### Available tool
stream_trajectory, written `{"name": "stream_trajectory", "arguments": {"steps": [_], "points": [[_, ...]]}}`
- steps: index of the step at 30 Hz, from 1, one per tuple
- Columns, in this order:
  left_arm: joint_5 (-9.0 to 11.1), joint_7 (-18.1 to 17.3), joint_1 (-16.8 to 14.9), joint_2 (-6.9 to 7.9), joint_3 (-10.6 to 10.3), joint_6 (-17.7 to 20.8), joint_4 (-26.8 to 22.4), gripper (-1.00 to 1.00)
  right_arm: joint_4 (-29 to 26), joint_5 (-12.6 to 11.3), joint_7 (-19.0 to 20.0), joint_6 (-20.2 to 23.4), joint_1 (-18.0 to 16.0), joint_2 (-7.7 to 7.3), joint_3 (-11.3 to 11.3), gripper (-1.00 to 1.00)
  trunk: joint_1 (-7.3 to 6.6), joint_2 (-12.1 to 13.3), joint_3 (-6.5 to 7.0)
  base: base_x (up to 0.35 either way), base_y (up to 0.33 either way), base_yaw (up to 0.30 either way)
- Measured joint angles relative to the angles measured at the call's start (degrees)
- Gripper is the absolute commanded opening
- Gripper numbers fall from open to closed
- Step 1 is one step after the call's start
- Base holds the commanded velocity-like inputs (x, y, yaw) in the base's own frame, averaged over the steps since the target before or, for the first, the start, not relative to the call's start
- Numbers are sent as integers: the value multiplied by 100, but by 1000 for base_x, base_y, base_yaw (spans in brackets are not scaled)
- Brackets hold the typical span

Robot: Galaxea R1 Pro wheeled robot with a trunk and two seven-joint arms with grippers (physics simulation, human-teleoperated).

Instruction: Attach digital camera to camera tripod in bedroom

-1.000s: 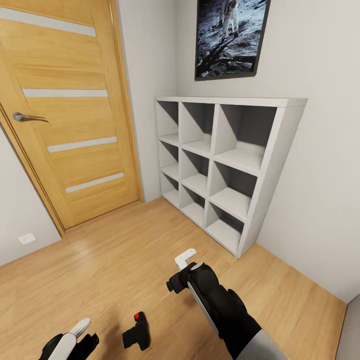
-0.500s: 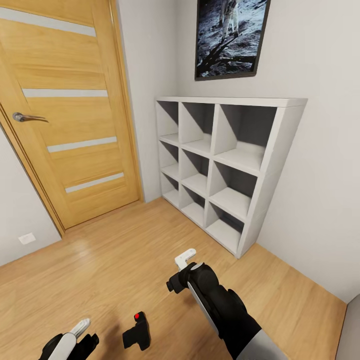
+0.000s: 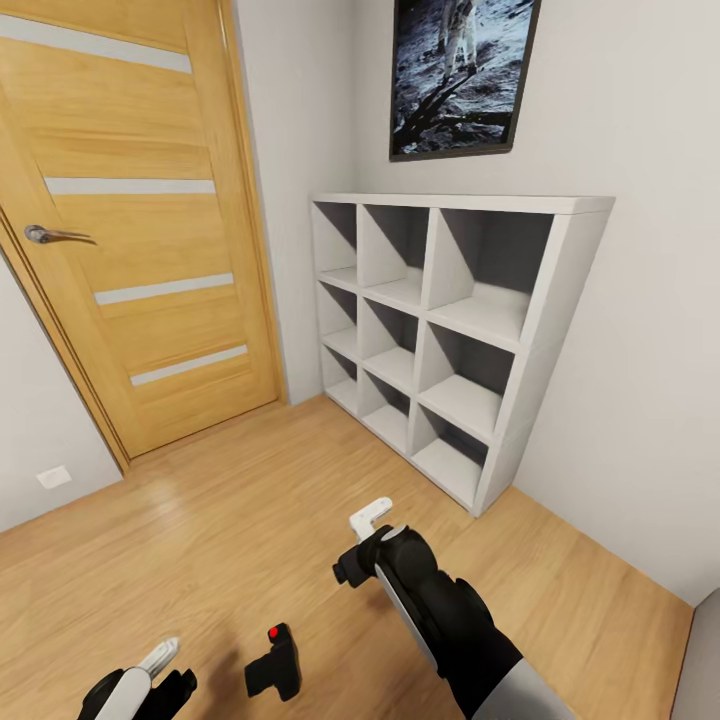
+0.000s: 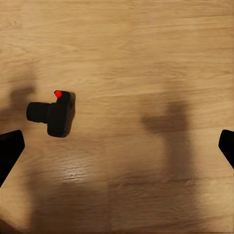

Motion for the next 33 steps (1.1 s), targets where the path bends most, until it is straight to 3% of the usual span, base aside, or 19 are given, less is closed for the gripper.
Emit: {"name": "stream_trajectory", "arguments": {"steps": [8, 19, 33], "points": [[30, 30, 5, 104, 12, 61, -99, 100, -228, -13, -20, 98, -53, 0, 8, 100, 0, 0, 0, 0, -209, 0], [37, 45, 7, 119, 17, 76, -125, 100, -347, -35, -25, 122, -63, 0, 16, 100, 0, 0, 0, 0, -135, 19], [39, 44, -3, 108, 11, 79, -132, 100, -366, -68, -28, 129, -71, 0, 19, 100, 0, 0, 0, 0, -19, 204]]}}
